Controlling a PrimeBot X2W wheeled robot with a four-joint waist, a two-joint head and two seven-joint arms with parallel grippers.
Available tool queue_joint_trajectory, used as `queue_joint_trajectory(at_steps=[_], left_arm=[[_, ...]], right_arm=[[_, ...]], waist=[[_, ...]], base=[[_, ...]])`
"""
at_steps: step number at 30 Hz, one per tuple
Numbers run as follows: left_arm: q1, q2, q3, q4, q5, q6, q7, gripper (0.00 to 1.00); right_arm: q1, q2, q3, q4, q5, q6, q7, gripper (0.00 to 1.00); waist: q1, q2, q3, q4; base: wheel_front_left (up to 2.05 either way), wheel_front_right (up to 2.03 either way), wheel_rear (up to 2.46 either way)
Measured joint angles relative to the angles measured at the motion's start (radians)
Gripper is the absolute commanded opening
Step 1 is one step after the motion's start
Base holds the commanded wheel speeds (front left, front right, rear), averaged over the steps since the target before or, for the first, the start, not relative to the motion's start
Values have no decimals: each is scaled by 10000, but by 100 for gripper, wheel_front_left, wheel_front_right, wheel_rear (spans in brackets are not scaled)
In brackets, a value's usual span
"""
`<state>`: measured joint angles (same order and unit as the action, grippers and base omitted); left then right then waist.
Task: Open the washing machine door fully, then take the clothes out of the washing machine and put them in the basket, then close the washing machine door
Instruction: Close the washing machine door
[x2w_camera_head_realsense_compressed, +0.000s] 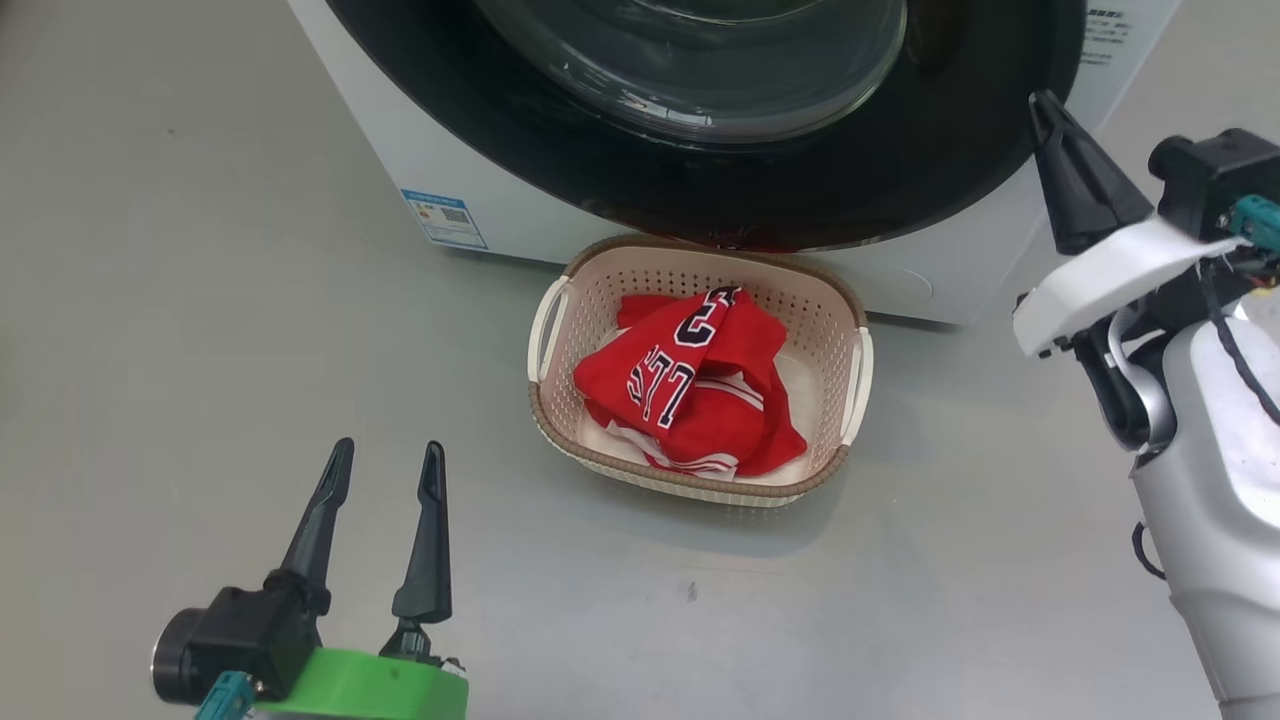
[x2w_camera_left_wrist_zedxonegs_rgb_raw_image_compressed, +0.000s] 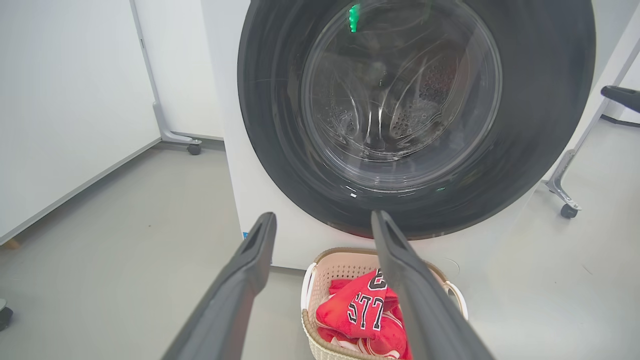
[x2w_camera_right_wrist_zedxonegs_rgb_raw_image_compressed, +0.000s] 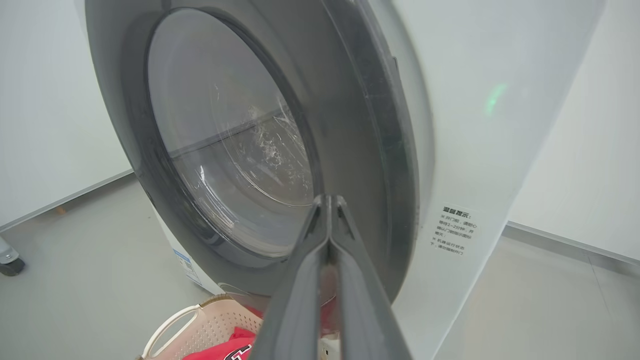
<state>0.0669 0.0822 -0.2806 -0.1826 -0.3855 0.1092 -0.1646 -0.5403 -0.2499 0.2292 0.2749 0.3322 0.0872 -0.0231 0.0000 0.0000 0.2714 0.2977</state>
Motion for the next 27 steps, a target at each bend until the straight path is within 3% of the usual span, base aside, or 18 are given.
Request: queue_joint_trajectory(at_steps=[12,27], left_arm=[[-290,-132,-127,12,-146,0,-240,100],[-523,-257,-217,125,-257,0,-441,100]], right_arm=[[-1748,58,-96,1198,17,75,267,0],[-2862,23,-349,2428,77,107,221,0]], waist=[[0,0,601,538],[0,0,878,785]], base=[[0,0,0],[0,0,0]])
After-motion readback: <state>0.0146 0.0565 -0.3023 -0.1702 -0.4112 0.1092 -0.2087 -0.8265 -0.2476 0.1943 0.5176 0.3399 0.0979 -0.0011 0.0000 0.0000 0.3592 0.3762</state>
